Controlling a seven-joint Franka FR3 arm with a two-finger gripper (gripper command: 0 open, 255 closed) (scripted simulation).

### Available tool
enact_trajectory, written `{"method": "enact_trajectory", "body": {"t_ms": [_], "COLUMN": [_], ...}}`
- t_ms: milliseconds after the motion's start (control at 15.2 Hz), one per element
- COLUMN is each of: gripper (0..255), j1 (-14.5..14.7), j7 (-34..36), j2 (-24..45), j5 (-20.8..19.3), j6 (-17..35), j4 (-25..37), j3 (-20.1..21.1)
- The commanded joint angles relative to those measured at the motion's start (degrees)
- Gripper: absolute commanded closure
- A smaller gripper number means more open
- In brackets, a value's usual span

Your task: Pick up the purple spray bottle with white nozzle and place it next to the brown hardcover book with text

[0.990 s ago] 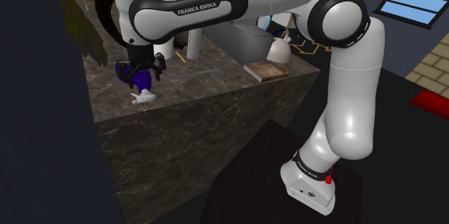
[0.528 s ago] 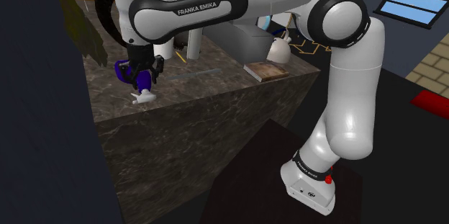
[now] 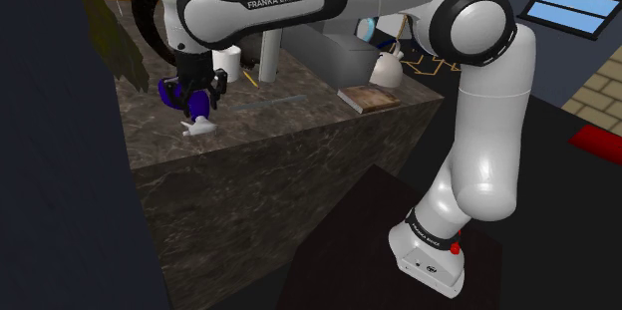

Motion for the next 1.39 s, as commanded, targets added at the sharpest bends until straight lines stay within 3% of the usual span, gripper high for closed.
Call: {"method": "enact_trajectory", "body": {"t_ms": [0,858,1320], "gripper": [255,255,255], "j1": [0.05,0.60,-6.54], "j7": [-0.17,-1.17,-9.62], "j2": [-0.28,-1.01,-8.40], "j5": [0.15,0.69,3.17], "j6": [-1.50,-11.03,-7.00], "j4": [1.25,10.17,-0.22], "j3": [0.07,0.38,-1.81]}}
